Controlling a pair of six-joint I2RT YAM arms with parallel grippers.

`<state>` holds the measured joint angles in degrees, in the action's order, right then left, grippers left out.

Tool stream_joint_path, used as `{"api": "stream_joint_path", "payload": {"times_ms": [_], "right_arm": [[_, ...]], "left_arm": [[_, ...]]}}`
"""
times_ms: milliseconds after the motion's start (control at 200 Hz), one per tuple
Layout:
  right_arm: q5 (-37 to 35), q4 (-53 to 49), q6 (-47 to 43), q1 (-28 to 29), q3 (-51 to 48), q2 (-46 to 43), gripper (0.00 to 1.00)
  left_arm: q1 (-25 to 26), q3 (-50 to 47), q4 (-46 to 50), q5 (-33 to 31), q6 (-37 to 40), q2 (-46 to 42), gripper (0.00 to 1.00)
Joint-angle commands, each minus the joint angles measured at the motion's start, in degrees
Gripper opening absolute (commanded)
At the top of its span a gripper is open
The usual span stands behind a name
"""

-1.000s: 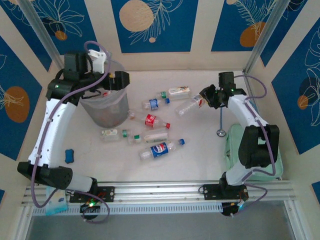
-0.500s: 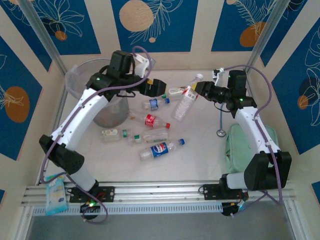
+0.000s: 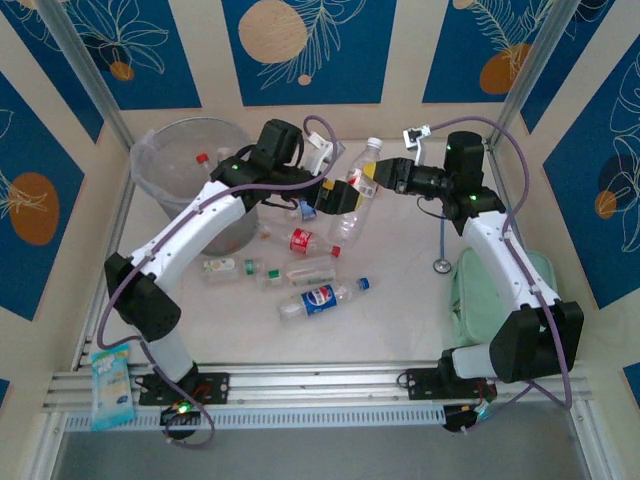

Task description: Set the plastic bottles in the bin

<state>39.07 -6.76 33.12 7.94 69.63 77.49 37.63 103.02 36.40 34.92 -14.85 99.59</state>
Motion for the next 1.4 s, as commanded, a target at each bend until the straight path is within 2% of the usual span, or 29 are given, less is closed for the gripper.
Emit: {"api": "stream_joint_path", "payload": {"times_ms": [0, 85, 265, 325, 370, 460, 525, 565, 610, 790, 931, 1026, 1116, 1271, 1396], "right_arm": [[3.12, 3.04, 1.11, 0.56, 1.93, 0.62, 0.00], [3.47, 4.69, 2.07, 0.50, 1.48, 0.71, 0.00], [3.43, 3.55, 1.73, 0.57, 2.78, 1.70, 0.00], [3.21, 2.46, 1.29, 0.57, 3.43, 2.06, 0.07], [3.16, 1.46, 0.87, 0.55, 3.88, 2.39, 0.17], [2.19, -2.18, -0.88, 0.56, 5.12, 2.64, 0.50], [0.15, -5.78, -3.11, 0.46, 5.87, 2.11, 0.67], [-1.36, -7.44, -4.14, 0.27, 5.92, 1.34, 0.85], [-3.21, -8.51, -4.84, -0.05, 5.55, 0.17, 1.00], [-7.36, -10.71, -4.99, -2.16, 2.79, -4.68, 0.99], [-12.39, -14.64, -6.40, -2.67, 1.43, -7.85, 0.99], [-14.61, -17.89, -7.52, -2.67, 1.06, -8.74, 0.99], [-15.81, -19.36, -7.81, -2.64, 0.21, -9.50, 0.99], [-16.85, -19.32, -7.56, -2.67, -1.33, -10.09, 0.99], [-16.81, -18.99, -7.18, -2.76, -0.97, -8.68, 0.99]], "left_arm": [[0.30, -0.64, -1.83, 1.00, -1.52, 0.89, 0.90], [0.32, -1.58, -4.38, 1.72, -3.12, 1.02, 0.68], [0.29, -1.60, -5.64, 3.19, -4.20, 1.40, 0.45], [0.34, -1.57, -5.55, 2.67, -4.13, 1.52, 0.41], [0.22, -1.51, -5.55, 2.49, -4.05, 1.57, 0.40], [0.11, -1.00, -5.10, 1.81, -3.75, 1.70, 0.37], [-0.02, -0.35, -4.25, 0.79, -3.20, 1.83, 0.37], [-0.16, 0.07, -3.40, -0.12, -2.72, 1.92, 0.37], [-0.25, 0.62, -2.48, -1.39, -2.31, 2.03, 0.37], [-2.09, 2.90, -0.63, -4.58, -0.50, 1.86, 0.32], [-5.31, 10.57, 5.45, -8.12, 4.78, 2.25, 0.27], [-9.27, 18.93, 12.72, -11.27, 6.79, 3.59, 0.24], [-14.38, 24.77, 17.20, -14.40, 7.14, 3.60, 0.17], [-21.28, 25.16, 17.14, -19.33, 8.69, -0.77, 0.00], [-26.18, 25.12, 19.05, -23.10, 10.82, -3.32, 0.00]]}}
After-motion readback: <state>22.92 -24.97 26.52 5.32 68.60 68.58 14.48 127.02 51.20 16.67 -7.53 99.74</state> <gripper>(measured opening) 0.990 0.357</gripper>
